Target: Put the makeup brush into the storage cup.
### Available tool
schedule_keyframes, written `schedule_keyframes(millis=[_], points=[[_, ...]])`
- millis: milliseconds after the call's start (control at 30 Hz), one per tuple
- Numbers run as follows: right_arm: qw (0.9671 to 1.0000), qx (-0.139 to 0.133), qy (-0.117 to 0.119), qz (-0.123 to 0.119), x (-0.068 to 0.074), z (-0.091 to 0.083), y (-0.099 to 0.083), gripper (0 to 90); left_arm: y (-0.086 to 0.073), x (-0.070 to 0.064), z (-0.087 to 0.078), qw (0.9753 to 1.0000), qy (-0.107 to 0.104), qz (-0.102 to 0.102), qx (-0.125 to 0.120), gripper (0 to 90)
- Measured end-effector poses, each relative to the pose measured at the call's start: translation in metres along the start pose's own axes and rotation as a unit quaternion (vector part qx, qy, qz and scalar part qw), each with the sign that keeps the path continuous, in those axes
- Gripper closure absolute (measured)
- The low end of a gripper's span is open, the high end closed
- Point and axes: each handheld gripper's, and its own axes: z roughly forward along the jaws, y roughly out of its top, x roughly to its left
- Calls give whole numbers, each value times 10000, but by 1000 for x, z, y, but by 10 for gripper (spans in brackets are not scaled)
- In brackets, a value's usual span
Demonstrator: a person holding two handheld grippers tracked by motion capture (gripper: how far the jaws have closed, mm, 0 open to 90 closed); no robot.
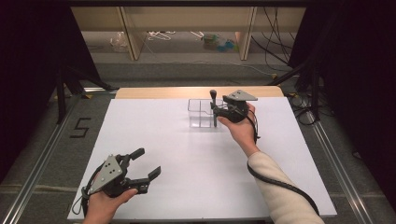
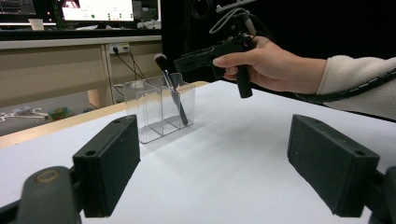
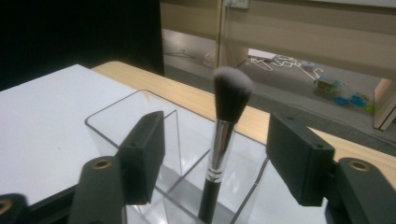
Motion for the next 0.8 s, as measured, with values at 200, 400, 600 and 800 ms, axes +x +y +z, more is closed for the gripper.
schedule_keyframes(millis=[200,400,600,800], points=[[9997,164,179,-16,4,-13,4,287,0,0,0,10000,44,8,72,168],[9989,188,387,-168,6,-24,3,229,0,0,0,10000,45,-14,62,168],[9972,348,622,-219,10,-41,0,186,-1,1,1,9999,75,-72,55,167],[9950,404,849,-332,15,-63,-3,164,-1,2,1,9999,82,-17,77,167]])
